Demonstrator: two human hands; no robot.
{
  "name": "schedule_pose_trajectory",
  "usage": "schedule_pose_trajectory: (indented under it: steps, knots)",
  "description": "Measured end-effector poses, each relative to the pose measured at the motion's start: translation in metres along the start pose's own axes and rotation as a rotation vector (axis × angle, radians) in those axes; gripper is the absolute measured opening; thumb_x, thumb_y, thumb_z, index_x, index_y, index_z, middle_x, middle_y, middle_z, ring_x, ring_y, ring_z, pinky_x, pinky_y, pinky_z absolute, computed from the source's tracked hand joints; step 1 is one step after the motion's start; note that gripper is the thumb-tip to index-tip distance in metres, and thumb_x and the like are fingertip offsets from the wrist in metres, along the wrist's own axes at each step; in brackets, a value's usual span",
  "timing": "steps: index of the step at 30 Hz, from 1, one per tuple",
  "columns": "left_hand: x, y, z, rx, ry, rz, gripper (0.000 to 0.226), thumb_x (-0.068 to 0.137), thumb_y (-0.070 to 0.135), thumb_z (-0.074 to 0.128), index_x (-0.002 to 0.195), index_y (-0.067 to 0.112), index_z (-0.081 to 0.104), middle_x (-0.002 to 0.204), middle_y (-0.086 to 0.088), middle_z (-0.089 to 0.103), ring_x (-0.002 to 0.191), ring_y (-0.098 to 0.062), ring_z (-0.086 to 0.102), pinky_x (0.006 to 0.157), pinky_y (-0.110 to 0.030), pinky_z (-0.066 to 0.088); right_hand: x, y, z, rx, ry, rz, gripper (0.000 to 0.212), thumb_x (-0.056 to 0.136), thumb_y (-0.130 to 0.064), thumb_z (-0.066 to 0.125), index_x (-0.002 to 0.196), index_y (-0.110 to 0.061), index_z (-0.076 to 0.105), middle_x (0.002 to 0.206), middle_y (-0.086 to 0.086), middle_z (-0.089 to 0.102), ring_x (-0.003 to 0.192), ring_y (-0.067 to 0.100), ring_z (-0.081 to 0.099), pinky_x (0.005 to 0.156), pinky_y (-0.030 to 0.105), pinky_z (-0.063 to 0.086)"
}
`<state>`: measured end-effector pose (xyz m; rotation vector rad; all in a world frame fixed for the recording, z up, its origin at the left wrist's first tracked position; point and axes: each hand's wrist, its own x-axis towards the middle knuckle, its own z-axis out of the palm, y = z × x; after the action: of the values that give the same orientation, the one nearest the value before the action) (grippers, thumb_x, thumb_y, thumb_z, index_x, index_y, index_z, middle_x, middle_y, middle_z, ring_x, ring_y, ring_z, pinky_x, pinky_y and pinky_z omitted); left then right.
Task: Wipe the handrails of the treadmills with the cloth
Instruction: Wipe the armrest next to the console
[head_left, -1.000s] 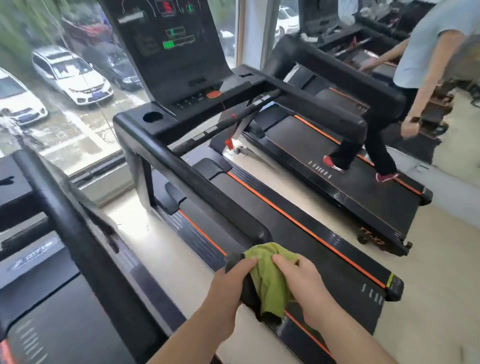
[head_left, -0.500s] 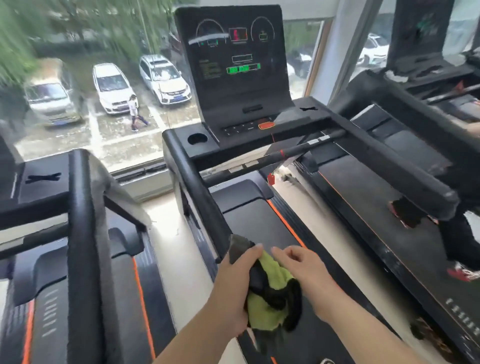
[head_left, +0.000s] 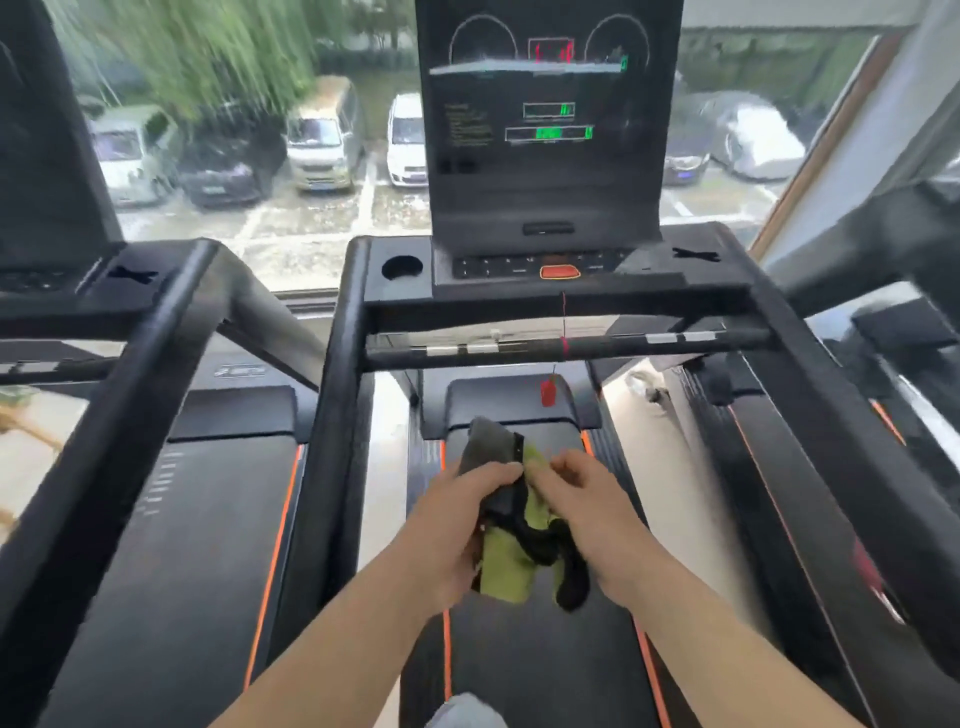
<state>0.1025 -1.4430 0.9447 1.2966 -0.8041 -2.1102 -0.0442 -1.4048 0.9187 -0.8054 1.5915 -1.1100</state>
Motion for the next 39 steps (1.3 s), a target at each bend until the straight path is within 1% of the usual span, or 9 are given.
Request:
schedule_pose_trajectory:
  steps: [8,12,16,18,22,24,30,34,39]
  knots:
    - [0.049,0.039,0.001,-0.094,0.036,0.117,0.036,0.09,0.028,0.074,0.122,0.014,0.072,0.12,-0.019,0.073,0.111,-0.035,0.071,0.089,-0.043,0.06,0.079,-0.043,0.005,0.005,-0.043,-0.074,0.029,0.097,-0.044,0.066,0.079,-0.022,0.066,0.077,0.0,0.068,0.076,0.017,0.064,0.075,0.04,0.054]
    - [0.099,0.088,-0.002,-0.042,0.082,0.184,0.028,0.088,0.028,0.078,0.114,0.017,0.076,0.111,-0.017,0.076,0.104,-0.032,0.074,0.09,-0.047,0.06,0.147,-0.079,0.015,-0.217,-0.159,-0.088,0.02,0.104,-0.032,0.057,0.092,-0.03,0.073,0.086,-0.007,0.074,0.085,0.009,0.069,0.071,0.021,0.052]
    - [0.167,0.134,-0.022,-0.109,0.242,0.156,0.027,0.091,0.01,0.073,0.118,0.008,0.07,0.106,-0.025,0.075,0.092,-0.036,0.075,0.081,-0.048,0.062,0.234,-0.118,0.024,-0.266,-0.277,0.034,0.024,0.099,-0.015,0.059,0.1,-0.026,0.08,0.102,0.002,0.079,0.104,0.024,0.072,0.091,0.039,0.06]
    - [0.197,0.155,-0.032,-0.16,0.298,0.133,0.027,0.09,0.005,0.069,0.117,0.004,0.068,0.1,-0.025,0.075,0.084,-0.036,0.073,0.072,-0.044,0.062,0.272,-0.13,0.031,-0.337,-0.326,0.075,0.026,0.099,-0.02,0.055,0.102,-0.027,0.08,0.101,0.001,0.078,0.1,0.021,0.073,0.082,0.037,0.062]
    - [0.237,0.191,-0.044,-0.256,0.391,0.07,0.03,0.084,0.005,0.068,0.113,-0.003,0.064,0.084,-0.021,0.068,0.073,-0.033,0.068,0.065,-0.042,0.058,0.341,-0.142,0.047,-0.57,-0.288,-0.078,0.031,0.099,-0.041,0.052,0.1,-0.016,0.071,0.085,-0.01,0.066,0.079,0.01,0.06,0.082,0.044,0.055]
    - [0.252,0.205,-0.051,-0.287,0.435,0.037,0.04,0.078,0.008,0.071,0.116,-0.004,0.063,0.09,-0.027,0.07,0.076,-0.036,0.069,0.07,-0.048,0.059,0.374,-0.146,0.051,-0.761,-0.299,-0.216,0.028,0.101,-0.039,0.055,0.118,-0.024,0.07,0.103,-0.012,0.067,0.095,0.008,0.063,0.089,0.033,0.053]
    - [0.291,0.252,-0.065,-0.321,0.667,0.138,0.017,0.083,-0.001,0.063,0.099,-0.004,0.068,0.088,-0.027,0.073,0.073,-0.036,0.07,0.072,-0.045,0.059,0.457,-0.172,0.066,-1.32,-0.521,-0.646,0.083,0.084,-0.059,0.069,0.154,-0.024,0.042,0.159,-0.006,0.031,0.149,0.016,0.024,0.113,0.034,0.04]
    - [0.307,0.277,-0.066,-0.249,0.797,0.173,0.018,0.081,0.004,0.067,0.099,0.0,0.068,0.092,-0.03,0.073,0.082,-0.042,0.074,0.08,-0.054,0.061,0.49,-0.178,0.079,-1.461,-0.655,-0.663,0.107,0.066,-0.075,0.073,0.151,-0.02,0.037,0.155,0.0,0.028,0.148,0.023,0.023,0.114,0.036,0.041]
    - [0.31,0.313,-0.07,-0.018,0.896,0.314,0.015,0.079,0.009,0.073,0.092,0.005,0.068,0.079,-0.012,0.071,0.069,-0.027,0.068,0.068,-0.038,0.057,0.505,-0.167,0.08,-1.551,-0.716,-0.757,0.109,0.062,-0.078,0.072,0.147,-0.016,0.042,0.149,0.0,0.035,0.15,0.026,0.02,0.121,0.036,0.031]
